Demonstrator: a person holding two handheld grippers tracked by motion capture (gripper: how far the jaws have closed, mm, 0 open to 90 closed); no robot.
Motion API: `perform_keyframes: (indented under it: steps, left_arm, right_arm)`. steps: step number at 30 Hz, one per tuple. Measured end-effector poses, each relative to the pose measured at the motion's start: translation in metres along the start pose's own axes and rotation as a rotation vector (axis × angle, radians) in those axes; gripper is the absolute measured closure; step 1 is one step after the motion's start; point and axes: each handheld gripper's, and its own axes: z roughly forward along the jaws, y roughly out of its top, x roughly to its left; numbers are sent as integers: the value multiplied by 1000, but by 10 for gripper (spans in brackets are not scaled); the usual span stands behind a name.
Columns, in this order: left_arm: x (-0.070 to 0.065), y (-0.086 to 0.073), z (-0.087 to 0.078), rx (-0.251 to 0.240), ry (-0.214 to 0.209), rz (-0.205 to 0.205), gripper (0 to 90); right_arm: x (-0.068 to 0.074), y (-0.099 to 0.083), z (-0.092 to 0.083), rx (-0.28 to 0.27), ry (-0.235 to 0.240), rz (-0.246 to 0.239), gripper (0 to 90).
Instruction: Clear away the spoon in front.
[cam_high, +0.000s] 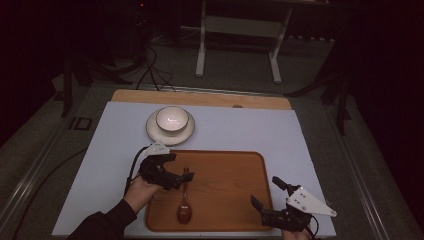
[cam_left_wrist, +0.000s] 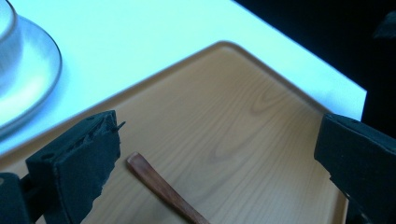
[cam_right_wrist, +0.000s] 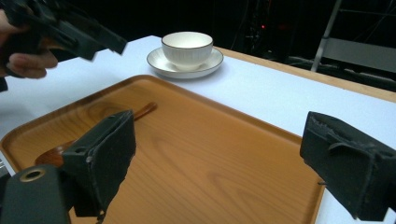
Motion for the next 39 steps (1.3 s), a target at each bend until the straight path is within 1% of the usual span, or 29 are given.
perform_keyframes:
  steps: [1,3,5,6,8,9,11,12,13,16,18,20,22,24,25,26,27,29,33,37,39]
  left_arm:
    - [0,0,-2,-12,-7,2,0]
    - [1,1,-7,-26,-36,6,0]
    - [0,1,-12,-30,-36,25,0]
    - [0,1,-14,-37,-48,36,0]
    - [0,1,-18,-37,-57,57,0]
    - [0,1,-21,-47,-78,64,0]
    - [-1,0,-24,-47,-93,76,0]
    - [-1,-1,-26,-57,-108,84,0]
    - [-2,-2,-28,-56,-119,90,0]
    - [-5,-3,-33,-58,-118,109,0]
    - [-7,-4,-37,-56,-110,119,0]
    - [-8,-6,-42,-64,-99,127,0]
    - [-9,-8,-46,-71,-100,136,0]
    - [-9,-11,-51,-79,-93,146,0]
    - [-9,-13,-53,-84,-99,147,0]
    - [-9,-15,-55,-86,-96,153,0]
    - [-9,-17,-58,-83,-85,156,0]
    - [-8,-20,-61,-89,-81,157,0]
    - [-4,-26,-70,-93,-48,140,0]
    - [0,-32,-78,-121,-38,126,0]
    - [1,-35,-81,-123,-16,135,0]
  right_arm:
    - [0,0,1,1,2,1,106]
    - [0,0,1,4,4,3,106]
    - [0,0,1,4,0,1,106]
    - [0,0,1,4,-1,1,106]
    - [0,0,1,6,0,2,106]
    - [0,-1,1,7,0,4,106]
    - [-1,-1,1,8,-2,4,106]
    - [-1,-1,1,8,-5,5,106]
    - [-1,-1,1,8,-8,4,106]
    - [-1,-1,0,5,-9,3,106]
    - [-1,-1,0,8,-9,5,106]
    - [-1,-1,1,10,-9,3,106]
    - [-1,-1,0,10,-11,2,106]
    - [-1,-1,0,9,-13,1,106]
    - [-2,-1,0,9,-14,1,106]
    - [-2,-1,-1,7,-14,3,106]
    - [-2,-1,-1,5,-15,4,106]
    - [-2,-1,-1,5,-14,3,106]
    - [-1,-1,0,9,-11,2,106]
    - [0,-1,0,8,-10,-1,106]
    - [0,-1,0,9,-9,-1,106]
